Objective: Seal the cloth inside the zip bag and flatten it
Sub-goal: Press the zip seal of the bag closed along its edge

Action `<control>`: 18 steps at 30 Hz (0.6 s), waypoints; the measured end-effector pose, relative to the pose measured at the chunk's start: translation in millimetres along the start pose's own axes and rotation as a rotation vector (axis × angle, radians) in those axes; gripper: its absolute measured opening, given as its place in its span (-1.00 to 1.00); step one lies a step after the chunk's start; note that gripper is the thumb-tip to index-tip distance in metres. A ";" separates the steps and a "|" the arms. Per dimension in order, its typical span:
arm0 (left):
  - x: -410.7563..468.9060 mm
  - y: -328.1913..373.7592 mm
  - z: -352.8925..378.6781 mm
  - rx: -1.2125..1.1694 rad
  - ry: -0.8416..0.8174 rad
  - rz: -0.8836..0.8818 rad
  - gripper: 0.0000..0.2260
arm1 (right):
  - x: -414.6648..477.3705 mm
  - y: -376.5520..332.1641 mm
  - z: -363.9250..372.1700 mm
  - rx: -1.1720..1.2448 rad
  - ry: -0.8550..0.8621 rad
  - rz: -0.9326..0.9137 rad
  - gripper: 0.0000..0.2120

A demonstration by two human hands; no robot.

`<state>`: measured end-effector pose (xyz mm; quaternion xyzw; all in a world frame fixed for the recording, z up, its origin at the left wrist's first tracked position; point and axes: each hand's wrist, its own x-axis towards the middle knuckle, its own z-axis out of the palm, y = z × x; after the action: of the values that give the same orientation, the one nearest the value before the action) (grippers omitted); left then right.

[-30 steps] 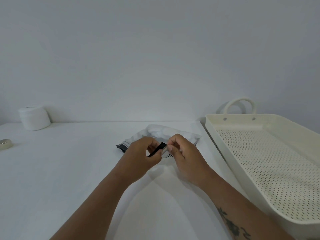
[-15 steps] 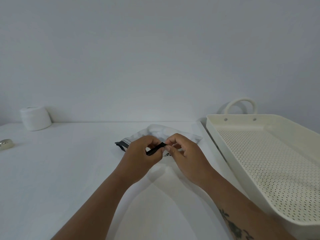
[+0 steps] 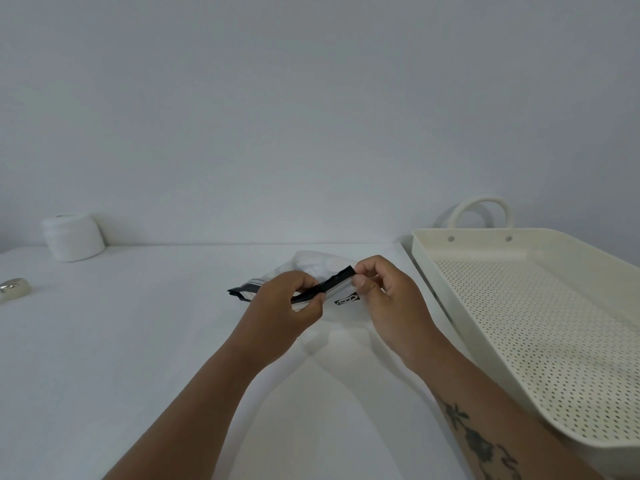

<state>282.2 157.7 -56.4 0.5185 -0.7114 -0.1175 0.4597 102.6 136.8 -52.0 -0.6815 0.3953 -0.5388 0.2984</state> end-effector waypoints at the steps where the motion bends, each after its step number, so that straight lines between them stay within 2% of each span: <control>1: 0.1 0.7 -1.5 0.020 0.006 0.009 -0.96 | 0.4 1.2 -0.2 0.012 0.008 0.014 -0.84; 5: -1.1 4.1 -6.9 0.132 0.035 0.077 -0.99 | 0.1 3.4 0.2 0.033 0.032 0.055 -0.86; 9: -2.7 6.4 -8.0 0.214 0.039 0.129 -0.97 | 0.2 2.3 -2.4 -0.141 -0.024 -0.081 -0.91; 11: -3.6 8.4 -6.6 0.247 0.043 0.163 -0.96 | 0.1 2.3 -0.7 -0.206 -0.037 -0.120 -0.84; 15: -3.8 11.3 -4.3 0.330 0.038 0.234 -0.95 | 0.4 -1.0 1.8 -0.229 -0.044 -0.143 -0.92; 18: -2.8 10.5 -5.1 0.353 0.004 0.223 -0.96 | 0.8 -1.3 -2.1 -0.270 -0.050 -0.127 -0.90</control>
<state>279.6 166.2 -48.4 0.5093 -0.7730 0.0614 0.3732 101.0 136.8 -50.1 -0.7521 0.4129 -0.4815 0.1791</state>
